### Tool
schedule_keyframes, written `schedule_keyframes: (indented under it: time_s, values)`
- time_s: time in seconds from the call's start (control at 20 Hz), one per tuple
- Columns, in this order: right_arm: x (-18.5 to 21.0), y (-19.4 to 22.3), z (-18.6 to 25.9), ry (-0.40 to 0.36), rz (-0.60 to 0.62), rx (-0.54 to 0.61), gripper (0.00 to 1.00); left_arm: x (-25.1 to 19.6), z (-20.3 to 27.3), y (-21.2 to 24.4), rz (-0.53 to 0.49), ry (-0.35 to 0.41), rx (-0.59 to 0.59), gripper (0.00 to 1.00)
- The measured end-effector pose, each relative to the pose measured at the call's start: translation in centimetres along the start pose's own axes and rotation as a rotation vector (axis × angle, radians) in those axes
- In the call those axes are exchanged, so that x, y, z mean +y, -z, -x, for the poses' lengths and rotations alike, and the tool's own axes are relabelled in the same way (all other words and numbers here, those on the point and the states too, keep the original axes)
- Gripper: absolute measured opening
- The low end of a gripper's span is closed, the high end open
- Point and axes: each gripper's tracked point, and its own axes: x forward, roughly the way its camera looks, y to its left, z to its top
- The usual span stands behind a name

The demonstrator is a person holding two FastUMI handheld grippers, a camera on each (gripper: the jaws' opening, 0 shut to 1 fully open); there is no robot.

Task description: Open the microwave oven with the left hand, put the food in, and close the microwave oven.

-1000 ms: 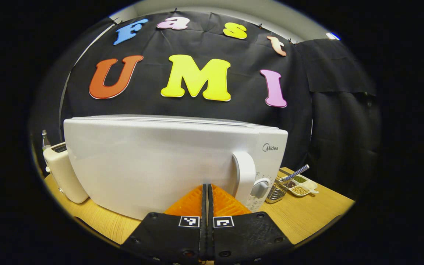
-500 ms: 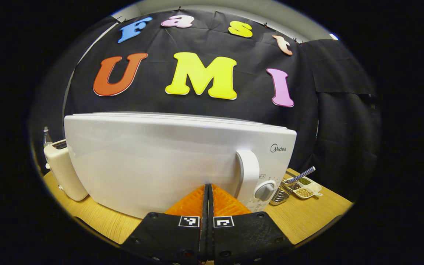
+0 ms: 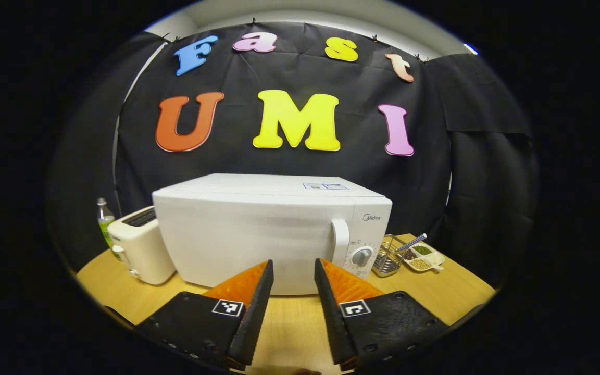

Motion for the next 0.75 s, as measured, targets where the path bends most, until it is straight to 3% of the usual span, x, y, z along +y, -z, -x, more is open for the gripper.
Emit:
schedule_keyframes:
  time_s: [0.05,0.1,0.15,0.2,0.25,0.3,0.45,0.7,0.75]
  values:
    - [0.4,-0.1,0.3,0.000,0.003,0.003,0.91,0.1,1.8,-0.7,-0.005,-0.006,-0.005,0.77]
    - [0.9,-0.1,0.8,0.000,0.005,0.007,0.91,0.3,3.4,-1.3,-0.008,-0.012,-0.012,0.74]
    - [1.4,-0.3,1.2,-0.003,0.006,0.009,0.91,0.8,5.2,-2.1,-0.012,-0.029,-0.018,0.80]
    - [2.0,-0.5,1.7,-0.008,0.004,0.010,0.91,1.2,7.0,-2.7,-0.020,-0.050,-0.017,0.96]
    - [2.6,-0.6,2.2,-0.014,0.001,0.010,1.00,1.7,8.9,-3.4,-0.028,-0.067,-0.019,0.88]
    - [3.1,-0.9,2.8,-0.021,0.000,0.010,1.00,1.6,10.7,-4.5,-0.034,-0.065,-0.039,0.98]
    - [4.3,-2.0,4.6,-0.023,0.011,-0.006,1.00,1.7,16.0,-7.7,-0.013,-0.052,-0.108,0.96]
    - [6.0,-4.0,7.5,-0.017,0.059,-0.045,1.00,3.8,24.1,-12.3,-0.024,-0.129,-0.207,0.96]
    - [6.6,-4.3,8.0,-0.022,0.069,-0.054,0.91,3.9,25.6,-12.9,-0.021,-0.140,-0.224,0.96]
